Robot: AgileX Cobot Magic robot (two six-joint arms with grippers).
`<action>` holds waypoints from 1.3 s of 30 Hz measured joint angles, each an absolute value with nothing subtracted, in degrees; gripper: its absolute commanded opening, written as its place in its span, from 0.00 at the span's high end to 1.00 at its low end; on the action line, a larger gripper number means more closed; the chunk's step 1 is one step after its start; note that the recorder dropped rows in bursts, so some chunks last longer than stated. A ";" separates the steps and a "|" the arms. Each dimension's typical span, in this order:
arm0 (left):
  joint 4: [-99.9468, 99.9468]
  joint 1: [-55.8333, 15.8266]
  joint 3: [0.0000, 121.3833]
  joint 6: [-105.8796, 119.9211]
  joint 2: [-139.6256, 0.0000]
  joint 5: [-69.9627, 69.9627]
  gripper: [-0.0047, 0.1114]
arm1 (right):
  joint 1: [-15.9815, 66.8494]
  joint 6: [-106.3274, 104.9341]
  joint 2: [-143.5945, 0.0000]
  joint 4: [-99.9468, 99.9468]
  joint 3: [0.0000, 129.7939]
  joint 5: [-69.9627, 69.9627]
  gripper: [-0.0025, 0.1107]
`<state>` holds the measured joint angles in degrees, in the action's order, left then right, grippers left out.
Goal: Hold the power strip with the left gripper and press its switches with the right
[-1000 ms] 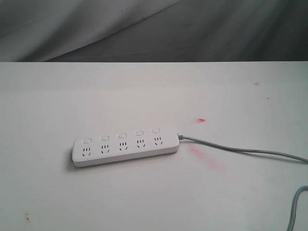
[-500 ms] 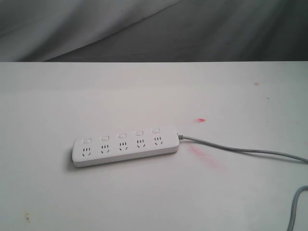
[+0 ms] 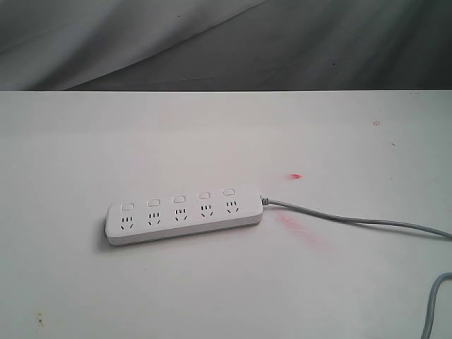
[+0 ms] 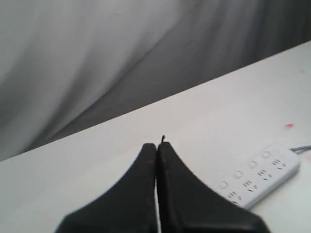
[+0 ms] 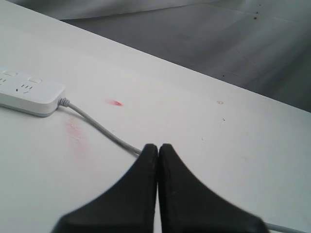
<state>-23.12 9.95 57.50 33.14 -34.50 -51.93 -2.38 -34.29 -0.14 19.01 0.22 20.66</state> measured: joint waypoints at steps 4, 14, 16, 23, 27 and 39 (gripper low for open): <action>-16.07 9.95 54.37 26.82 -27.43 -47.48 0.96 | -2.38 -34.29 -0.14 19.01 0.22 20.66 0.98; -25.18 9.65 25.07 24.86 -13.91 -23.01 0.96 | -2.38 -34.29 -0.14 19.01 0.22 20.66 0.98; -26.35 8.11 19.87 24.62 -11.26 -20.72 0.96 | -2.38 -34.29 -0.14 19.01 0.22 20.66 0.98; -25.94 1.40 7.61 24.62 -3.11 -11.82 0.96 | -2.38 -34.29 -0.14 19.01 0.22 20.66 0.98; -24.96 0.94 2.41 24.62 -0.48 -10.12 0.96 | -2.38 -34.29 -0.14 19.01 0.22 20.66 0.98; -20.44 0.80 0.24 24.52 -0.25 -12.07 0.96 | -2.38 -34.29 -0.14 19.01 0.22 20.76 0.98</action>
